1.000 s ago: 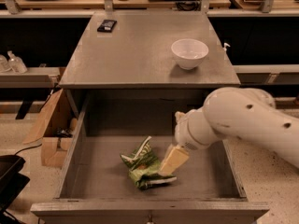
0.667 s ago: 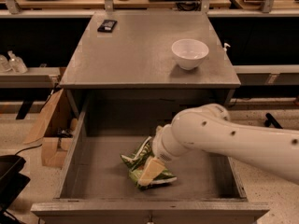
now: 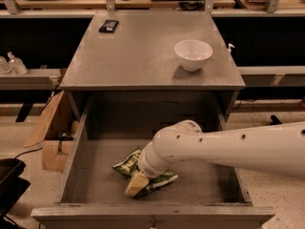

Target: Pick green jalapeno chip bag from top drawer and place on counter

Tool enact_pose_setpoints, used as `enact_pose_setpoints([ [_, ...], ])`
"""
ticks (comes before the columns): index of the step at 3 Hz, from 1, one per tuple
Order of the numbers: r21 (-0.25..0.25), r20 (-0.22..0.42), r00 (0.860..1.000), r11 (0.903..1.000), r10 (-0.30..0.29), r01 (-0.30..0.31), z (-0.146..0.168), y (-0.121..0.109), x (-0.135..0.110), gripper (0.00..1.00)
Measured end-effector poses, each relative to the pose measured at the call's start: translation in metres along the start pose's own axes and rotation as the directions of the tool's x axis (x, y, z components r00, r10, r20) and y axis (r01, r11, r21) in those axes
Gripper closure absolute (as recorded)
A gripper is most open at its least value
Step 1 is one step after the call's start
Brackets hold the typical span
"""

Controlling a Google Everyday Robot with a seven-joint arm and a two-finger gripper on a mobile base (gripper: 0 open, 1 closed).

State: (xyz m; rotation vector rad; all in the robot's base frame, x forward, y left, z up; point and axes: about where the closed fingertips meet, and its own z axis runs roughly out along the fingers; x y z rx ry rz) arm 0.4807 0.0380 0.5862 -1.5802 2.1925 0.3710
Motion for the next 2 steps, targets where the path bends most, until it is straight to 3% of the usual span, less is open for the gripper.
enact_pose_setpoints([
  [2, -0.024, -0.002, 1.0, 0.9997, 0.005, -0.005, 0.0068, 0.0056, -0.005, 0.65],
])
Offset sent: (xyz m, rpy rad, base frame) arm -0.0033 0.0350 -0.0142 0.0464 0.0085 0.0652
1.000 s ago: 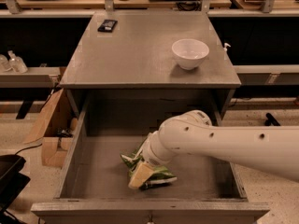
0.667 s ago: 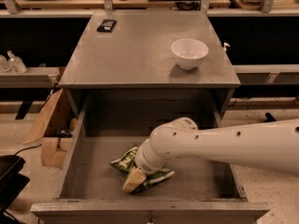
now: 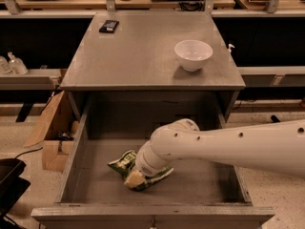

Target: Pick green jalapeno chip bag from top drawer and place on counter

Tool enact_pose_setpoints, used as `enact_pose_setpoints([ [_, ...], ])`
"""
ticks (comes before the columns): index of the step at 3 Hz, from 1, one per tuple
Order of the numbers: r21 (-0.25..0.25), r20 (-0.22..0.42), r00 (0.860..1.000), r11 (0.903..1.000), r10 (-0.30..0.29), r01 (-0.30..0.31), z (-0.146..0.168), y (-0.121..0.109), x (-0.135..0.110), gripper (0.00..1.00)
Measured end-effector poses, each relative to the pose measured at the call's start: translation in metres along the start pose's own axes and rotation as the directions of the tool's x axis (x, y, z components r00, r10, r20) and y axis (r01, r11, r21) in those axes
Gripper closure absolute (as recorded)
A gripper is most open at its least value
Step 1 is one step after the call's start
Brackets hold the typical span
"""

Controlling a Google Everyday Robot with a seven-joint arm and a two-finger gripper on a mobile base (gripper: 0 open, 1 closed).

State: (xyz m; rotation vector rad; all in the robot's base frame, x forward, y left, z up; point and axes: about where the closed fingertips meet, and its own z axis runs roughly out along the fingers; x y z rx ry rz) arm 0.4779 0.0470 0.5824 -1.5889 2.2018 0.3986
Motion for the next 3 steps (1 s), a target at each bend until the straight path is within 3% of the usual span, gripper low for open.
enact_pose_setpoints([
  [1, 0.0, 0.0, 1.0, 1.0, 0.0, 0.0, -0.009, 0.0, -0.005, 0.96],
  [2, 0.0, 0.0, 1.0, 1.0, 0.0, 0.0, -0.009, 0.0, -0.005, 1.0],
  [3, 0.04, 0.008, 0.997, 0.996, -0.08, 0.08, -0.074, -0.026, -0.042, 1.0],
])
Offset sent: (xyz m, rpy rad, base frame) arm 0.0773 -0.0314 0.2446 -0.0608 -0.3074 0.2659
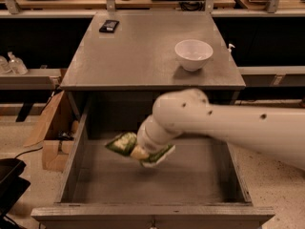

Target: Pick green jalapeno chip bag from top drawer and place on counter

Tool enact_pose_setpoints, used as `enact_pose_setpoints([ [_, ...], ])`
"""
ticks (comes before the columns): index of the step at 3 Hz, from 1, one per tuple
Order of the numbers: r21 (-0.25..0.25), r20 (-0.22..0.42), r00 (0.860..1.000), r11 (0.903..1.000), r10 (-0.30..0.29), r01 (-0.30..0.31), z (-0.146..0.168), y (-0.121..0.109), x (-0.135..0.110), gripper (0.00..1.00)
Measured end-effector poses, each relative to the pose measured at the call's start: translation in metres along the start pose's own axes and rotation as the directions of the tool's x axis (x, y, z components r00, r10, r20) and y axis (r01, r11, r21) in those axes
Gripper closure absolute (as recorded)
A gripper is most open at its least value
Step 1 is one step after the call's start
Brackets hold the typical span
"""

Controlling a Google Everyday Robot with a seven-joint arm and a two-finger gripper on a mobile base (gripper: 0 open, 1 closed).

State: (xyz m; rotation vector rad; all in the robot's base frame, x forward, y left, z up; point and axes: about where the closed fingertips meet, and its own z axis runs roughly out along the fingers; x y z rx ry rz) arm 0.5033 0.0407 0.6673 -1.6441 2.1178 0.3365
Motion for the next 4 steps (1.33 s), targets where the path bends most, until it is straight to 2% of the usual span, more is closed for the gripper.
enact_pose_setpoints([
  [1, 0.081, 0.001, 0.988, 0.9848, -0.154, 0.154, -0.091, -0.044, -0.052, 1.0],
  [2, 0.106, -0.027, 0.977, 0.9714, -0.211, 0.213, -0.153, -0.08, -0.085, 1.0],
  [3, 0.101, -0.036, 0.974, 0.9686, -0.225, 0.227, -0.188, -0.11, -0.116, 1.0],
  [4, 0.157, 0.014, 0.971, 0.9593, -0.24, 0.235, -0.211, -0.15, -0.162, 1.0],
])
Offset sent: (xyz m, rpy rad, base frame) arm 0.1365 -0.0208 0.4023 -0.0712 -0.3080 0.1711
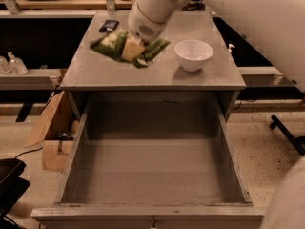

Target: Pick green jalapeno chip bag from top drawer and place on counter

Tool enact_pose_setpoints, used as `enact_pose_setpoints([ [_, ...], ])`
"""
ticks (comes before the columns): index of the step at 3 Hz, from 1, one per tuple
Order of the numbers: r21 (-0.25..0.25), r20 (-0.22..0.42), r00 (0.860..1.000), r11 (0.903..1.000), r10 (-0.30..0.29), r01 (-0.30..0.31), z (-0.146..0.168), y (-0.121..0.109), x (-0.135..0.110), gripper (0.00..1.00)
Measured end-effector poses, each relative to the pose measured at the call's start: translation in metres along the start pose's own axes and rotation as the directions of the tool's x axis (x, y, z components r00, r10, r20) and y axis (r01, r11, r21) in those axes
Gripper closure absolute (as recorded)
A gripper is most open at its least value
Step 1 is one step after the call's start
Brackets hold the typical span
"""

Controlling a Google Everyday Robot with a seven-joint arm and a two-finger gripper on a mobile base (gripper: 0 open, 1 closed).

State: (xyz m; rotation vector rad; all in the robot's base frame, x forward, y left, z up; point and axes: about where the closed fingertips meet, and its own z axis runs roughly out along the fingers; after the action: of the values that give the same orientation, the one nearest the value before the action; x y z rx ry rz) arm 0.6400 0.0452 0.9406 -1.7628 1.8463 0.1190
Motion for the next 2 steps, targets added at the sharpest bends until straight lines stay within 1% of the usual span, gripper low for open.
enact_pose_setpoints([
  [1, 0.159, 0.125, 0.992, 0.9872, -0.002, -0.018, -0.026, -0.062, -0.045, 1.0],
  [2, 0.206, 0.162, 0.987, 0.9782, -0.011, -0.023, -0.039, -0.077, -0.058, 1.0],
])
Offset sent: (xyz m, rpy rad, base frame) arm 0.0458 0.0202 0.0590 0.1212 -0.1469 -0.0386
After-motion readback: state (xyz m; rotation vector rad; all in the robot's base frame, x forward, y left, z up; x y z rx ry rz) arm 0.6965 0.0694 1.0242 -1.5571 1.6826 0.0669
